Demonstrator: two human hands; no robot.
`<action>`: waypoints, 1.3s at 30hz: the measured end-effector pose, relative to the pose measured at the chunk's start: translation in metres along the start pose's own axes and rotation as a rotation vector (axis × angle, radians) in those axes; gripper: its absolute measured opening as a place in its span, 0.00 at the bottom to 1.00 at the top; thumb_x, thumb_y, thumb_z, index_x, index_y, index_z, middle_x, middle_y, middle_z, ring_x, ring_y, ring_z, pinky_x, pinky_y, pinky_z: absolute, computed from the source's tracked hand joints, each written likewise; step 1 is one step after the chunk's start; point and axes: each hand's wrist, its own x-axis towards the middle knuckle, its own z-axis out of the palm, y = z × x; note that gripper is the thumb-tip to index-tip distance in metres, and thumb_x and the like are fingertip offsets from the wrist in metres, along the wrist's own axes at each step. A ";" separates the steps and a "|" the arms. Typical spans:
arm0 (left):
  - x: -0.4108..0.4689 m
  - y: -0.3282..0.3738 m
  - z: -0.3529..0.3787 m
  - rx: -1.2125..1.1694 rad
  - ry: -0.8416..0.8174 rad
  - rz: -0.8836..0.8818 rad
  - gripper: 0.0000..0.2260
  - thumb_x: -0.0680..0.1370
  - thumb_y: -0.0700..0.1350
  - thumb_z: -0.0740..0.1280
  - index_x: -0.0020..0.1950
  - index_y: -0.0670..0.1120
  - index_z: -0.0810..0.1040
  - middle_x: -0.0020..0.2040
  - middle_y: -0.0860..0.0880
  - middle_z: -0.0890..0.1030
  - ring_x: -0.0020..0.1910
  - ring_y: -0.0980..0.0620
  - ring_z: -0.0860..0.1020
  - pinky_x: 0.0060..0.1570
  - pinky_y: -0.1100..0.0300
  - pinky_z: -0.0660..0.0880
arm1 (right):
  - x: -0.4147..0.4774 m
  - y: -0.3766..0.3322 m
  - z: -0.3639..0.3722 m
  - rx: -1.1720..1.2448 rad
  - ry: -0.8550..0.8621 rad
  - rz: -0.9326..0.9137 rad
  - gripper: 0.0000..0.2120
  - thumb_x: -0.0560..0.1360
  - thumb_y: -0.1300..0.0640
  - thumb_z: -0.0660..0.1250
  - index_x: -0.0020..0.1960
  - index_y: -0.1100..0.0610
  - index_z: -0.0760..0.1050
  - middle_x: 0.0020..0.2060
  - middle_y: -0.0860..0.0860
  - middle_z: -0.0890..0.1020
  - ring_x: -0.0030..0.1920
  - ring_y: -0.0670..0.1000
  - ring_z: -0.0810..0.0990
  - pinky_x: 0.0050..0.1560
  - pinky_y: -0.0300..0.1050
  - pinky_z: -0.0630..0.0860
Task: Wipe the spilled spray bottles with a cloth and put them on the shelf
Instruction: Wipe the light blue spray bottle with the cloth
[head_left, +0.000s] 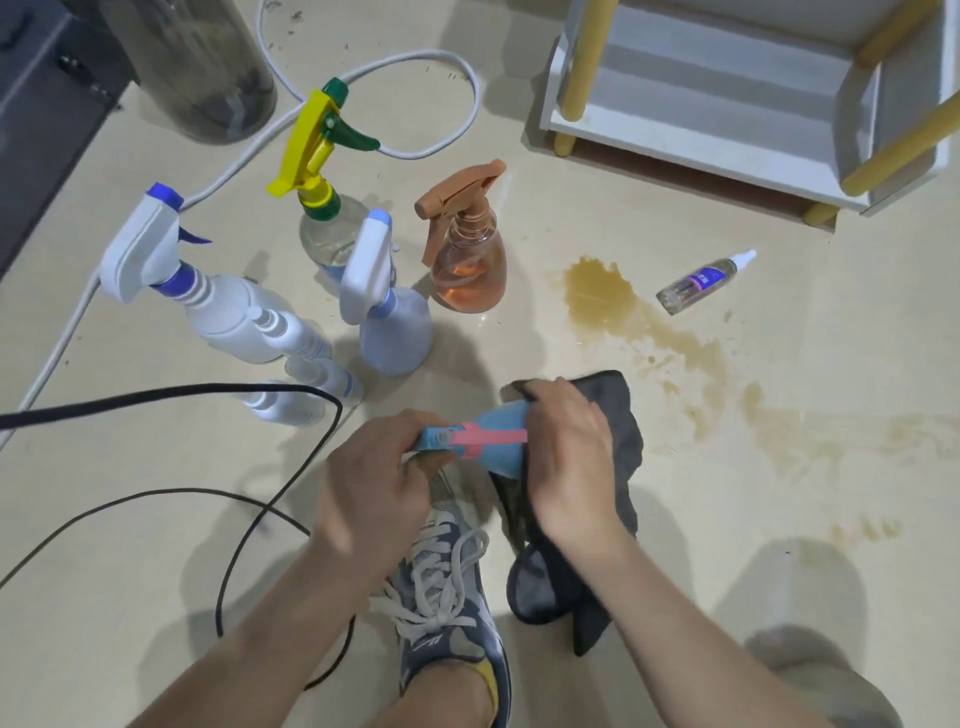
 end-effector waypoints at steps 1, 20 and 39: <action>-0.001 -0.001 0.000 0.024 0.001 0.049 0.17 0.66 0.35 0.65 0.49 0.49 0.83 0.43 0.54 0.83 0.44 0.57 0.76 0.46 0.73 0.68 | -0.013 -0.005 0.002 0.000 -0.016 -0.056 0.15 0.77 0.57 0.58 0.61 0.55 0.76 0.59 0.48 0.78 0.65 0.52 0.74 0.70 0.53 0.62; -0.005 0.003 -0.013 0.270 -0.186 0.546 0.13 0.82 0.55 0.61 0.47 0.50 0.79 0.41 0.51 0.76 0.38 0.52 0.70 0.40 0.59 0.71 | 0.023 0.030 -0.025 0.074 -0.247 -0.239 0.22 0.75 0.51 0.51 0.51 0.56 0.83 0.49 0.47 0.85 0.53 0.49 0.80 0.57 0.50 0.75; 0.006 0.040 -0.007 0.125 -0.341 0.467 0.26 0.69 0.34 0.65 0.66 0.51 0.77 0.49 0.51 0.85 0.42 0.53 0.80 0.40 0.59 0.77 | 0.020 0.053 -0.032 0.213 -0.191 -0.036 0.23 0.77 0.54 0.50 0.53 0.57 0.83 0.52 0.47 0.85 0.56 0.48 0.80 0.61 0.48 0.74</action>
